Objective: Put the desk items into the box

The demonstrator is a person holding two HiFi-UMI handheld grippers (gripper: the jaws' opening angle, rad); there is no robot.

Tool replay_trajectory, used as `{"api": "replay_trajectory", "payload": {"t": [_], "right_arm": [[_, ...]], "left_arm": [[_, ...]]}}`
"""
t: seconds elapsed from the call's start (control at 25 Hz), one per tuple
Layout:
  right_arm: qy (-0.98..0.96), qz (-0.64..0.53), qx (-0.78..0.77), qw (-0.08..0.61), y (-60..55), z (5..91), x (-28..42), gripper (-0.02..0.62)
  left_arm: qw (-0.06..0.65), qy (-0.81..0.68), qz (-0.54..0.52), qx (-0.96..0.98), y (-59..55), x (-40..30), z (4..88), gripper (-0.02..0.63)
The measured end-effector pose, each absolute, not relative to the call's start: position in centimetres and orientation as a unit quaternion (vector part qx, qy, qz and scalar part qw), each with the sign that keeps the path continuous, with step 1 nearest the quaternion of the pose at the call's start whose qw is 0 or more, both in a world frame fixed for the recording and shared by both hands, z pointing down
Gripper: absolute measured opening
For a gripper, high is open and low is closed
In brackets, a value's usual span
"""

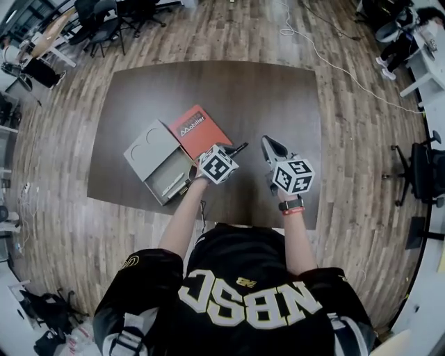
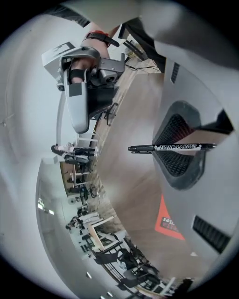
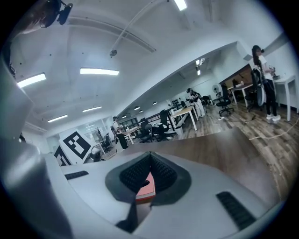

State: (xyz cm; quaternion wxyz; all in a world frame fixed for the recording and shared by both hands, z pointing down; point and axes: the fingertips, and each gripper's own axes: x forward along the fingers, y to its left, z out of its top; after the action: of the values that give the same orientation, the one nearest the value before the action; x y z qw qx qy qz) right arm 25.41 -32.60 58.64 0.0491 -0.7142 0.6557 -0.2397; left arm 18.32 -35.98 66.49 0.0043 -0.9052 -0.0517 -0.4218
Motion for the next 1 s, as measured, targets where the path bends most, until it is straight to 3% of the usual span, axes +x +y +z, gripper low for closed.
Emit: {"api": "replay_trajectory", "payload": {"t": [1.0], "right_arm": [[0.798, -0.255, -0.545, -0.022, -44.0, 59.6, 7.2, 0.009]], "left_arm": [[-0.154, 0.195, -0.392, -0.886, -43.7, -2.8, 66.2, 0.052]]}}
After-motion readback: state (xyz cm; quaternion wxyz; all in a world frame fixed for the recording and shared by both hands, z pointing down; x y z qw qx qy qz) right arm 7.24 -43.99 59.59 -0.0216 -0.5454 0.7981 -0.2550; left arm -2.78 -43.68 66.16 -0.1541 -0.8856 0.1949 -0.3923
